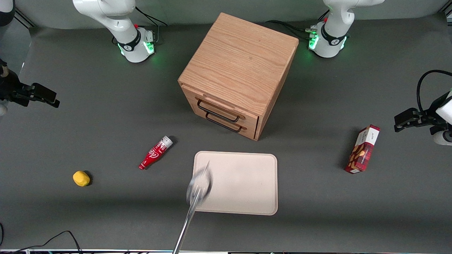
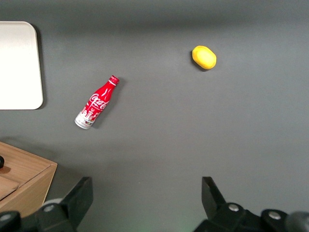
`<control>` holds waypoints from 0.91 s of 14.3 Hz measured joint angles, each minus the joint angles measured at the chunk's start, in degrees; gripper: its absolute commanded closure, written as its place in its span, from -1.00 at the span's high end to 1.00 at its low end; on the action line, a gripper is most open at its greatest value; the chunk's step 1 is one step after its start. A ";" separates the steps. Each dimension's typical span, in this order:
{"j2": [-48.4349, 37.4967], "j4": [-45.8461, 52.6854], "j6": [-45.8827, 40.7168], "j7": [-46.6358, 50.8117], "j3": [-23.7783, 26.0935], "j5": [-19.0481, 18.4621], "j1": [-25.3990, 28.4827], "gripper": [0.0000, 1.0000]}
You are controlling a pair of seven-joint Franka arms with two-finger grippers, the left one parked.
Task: Open upper drawer
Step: 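Move the right gripper toward the wooden cabinet's upper drawer handle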
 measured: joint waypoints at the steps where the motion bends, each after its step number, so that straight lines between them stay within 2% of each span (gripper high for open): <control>1: 0.00 0.00 0.00 0.00 0.00 0.00 0.00 1.00; 6: 0.89 0.49 0.00 -0.42 0.05 2.84 0.01 1.00; 9: 2.43 2.28 0.00 -4.13 0.83 3.38 0.38 1.00; 11: 3.72 3.81 0.00 -7.48 1.32 3.55 2.32 1.00; 13: 4.70 4.88 0.00 -9.41 1.46 3.57 6.42 1.00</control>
